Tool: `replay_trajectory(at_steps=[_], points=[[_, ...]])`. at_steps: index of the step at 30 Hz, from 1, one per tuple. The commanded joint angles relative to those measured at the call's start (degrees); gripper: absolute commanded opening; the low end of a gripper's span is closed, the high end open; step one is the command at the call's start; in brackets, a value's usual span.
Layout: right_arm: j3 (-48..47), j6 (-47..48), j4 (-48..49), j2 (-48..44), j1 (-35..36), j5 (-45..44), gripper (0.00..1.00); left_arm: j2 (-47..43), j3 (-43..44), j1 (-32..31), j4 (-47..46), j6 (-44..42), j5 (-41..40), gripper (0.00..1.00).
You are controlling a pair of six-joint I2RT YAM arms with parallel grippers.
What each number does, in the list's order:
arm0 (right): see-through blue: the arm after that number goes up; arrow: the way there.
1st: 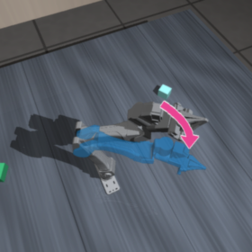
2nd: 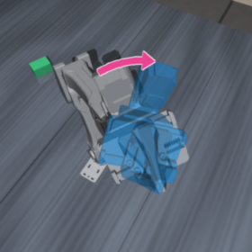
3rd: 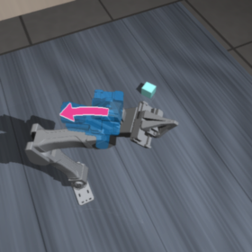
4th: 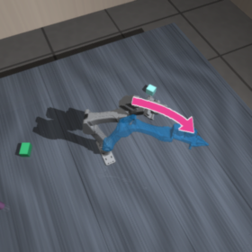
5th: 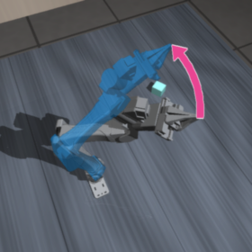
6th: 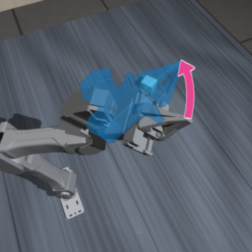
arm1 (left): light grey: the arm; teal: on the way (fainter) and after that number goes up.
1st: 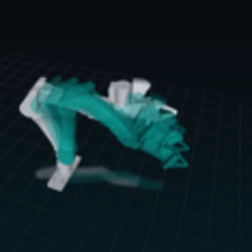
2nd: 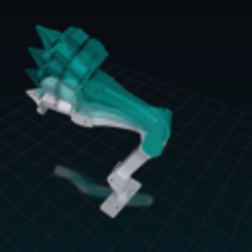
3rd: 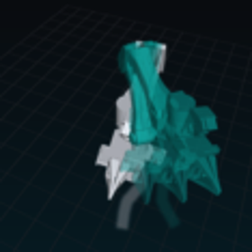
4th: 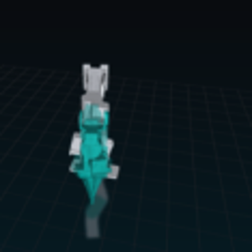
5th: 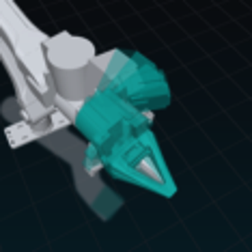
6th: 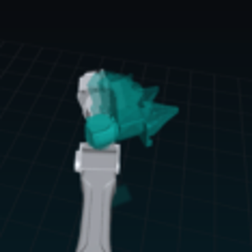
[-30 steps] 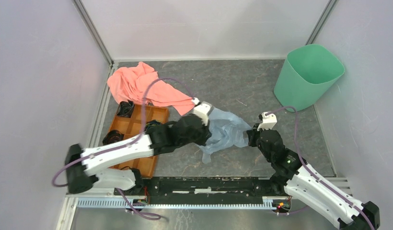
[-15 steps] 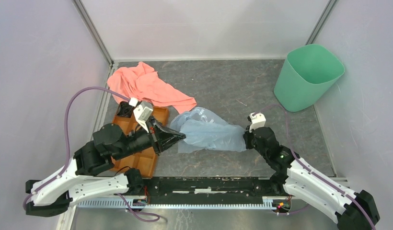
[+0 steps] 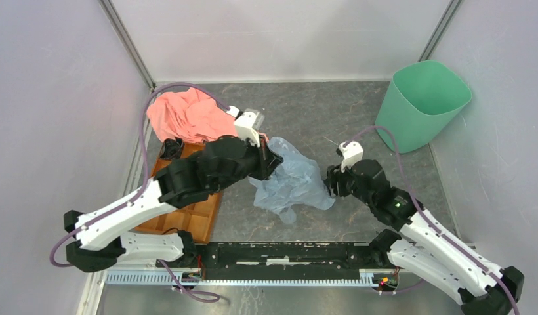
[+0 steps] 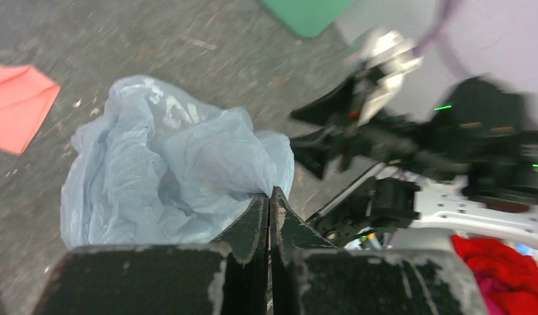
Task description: Put the trash bags into the trash bin
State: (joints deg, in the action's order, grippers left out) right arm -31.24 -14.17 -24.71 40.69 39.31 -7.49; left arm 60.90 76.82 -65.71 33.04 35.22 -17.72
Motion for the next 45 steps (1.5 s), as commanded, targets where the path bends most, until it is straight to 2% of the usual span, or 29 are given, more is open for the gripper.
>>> replay_trajectory(at_steps=[1,3,6,7,9,11,13,18,23,25,28,29,31,32,33,34,35,36,39,42,45], points=[[-10.12,2.79,-6.35,0.56,-0.11,-10.42,0.67,2.33,1.11,-0.02,4.16,3.92,-6.70,0.02],[-12.07,4.91,-6.24,1.08,-0.05,-10.05,0.69,2.99,0.44,0.07,4.08,4.71,-6.10,0.02],[-10.71,10.29,2.34,-0.32,0.52,8.68,0.69,3.33,-1.11,0.15,3.24,5.65,-5.12,0.02],[-8.81,10.83,8.44,-1.64,0.90,16.77,0.70,3.34,-1.59,0.22,2.96,5.91,-4.67,0.02],[-4.86,9.95,19.47,-3.75,1.97,26.12,0.72,3.41,-2.29,0.51,2.53,6.12,-3.77,0.02],[-2.71,8.67,27.39,-3.80,2.97,29.97,0.73,3.43,-2.59,0.66,2.49,6.34,-3.20,0.02],[-3.38,8.97,30.39,-1.69,4.67,31.44,0.73,3.27,-2.90,0.84,2.18,6.44,-2.51,0.02],[-6.18,13.24,32.71,5.20,12.79,24.16,0.75,3.16,-3.07,1.42,1.44,6.41,-0.84,0.02],[-7.14,7.81,34.55,10.59,16.45,1.45,0.74,3.99,-2.95,1.56,0.55,6.09,1.65,0.02],[-7.70,4.89,34.07,12.11,16.47,-4.23,0.64,4.13,-3.20,1.55,0.31,6.09,2.04,0.02],[-7.50,0.19,34.73,12.64,16.45,-7.88,0.31,4.05,-3.89,1.73,-0.15,6.00,3.02,0.02],[-6.99,-1.29,35.36,12.45,16.43,-8.74,0.25,4.05,-4.02,1.82,-0.16,6.00,3.37,0.02],[-5.65,-2.29,37.35,11.69,16.37,-7.33,0.01,4.05,-4.09,2.06,-0.10,5.55,3.96,0.02],[-5.55,-2.80,37.32,11.46,16.22,-6.68,0.01,3.94,-3.94,2.22,0.03,4.92,4.33,0.02],[-5.41,-3.46,37.04,11.32,15.75,-5.10,0.00,3.74,-3.49,2.39,0.32,3.83,4.82,0.07],[-5.47,-4.34,36.67,11.18,14.76,-2.98,0.00,3.30,-2.74,2.57,1.28,2.72,4.86,0.32],[-5.45,-5.53,36.41,10.93,13.42,0.18,0.00,2.43,-1.96,2.68,2.50,1.91,3.87,0.45],[-4.89,-7.22,36.95,10.66,11.46,4.63,0.00,1.05,-1.63,2.69,3.44,1.42,2.57,0.61],[-2.37,-14.51,43.45,9.79,4.39,21.26,0.01,-5.76,-2.98,2.71,2.85,-0.68,-0.08,0.82],[-2.16,-24.18,50.00,12.05,-1.75,34.23,0.00,-15.66,-5.44,2.70,0.79,-2.21,-2.92,0.97],[-4.62,-34.23,52.46,15.32,-4.57,43.39,0.00,-23.78,-7.36,2.70,-1.12,-2.50,-5.46,1.00]])
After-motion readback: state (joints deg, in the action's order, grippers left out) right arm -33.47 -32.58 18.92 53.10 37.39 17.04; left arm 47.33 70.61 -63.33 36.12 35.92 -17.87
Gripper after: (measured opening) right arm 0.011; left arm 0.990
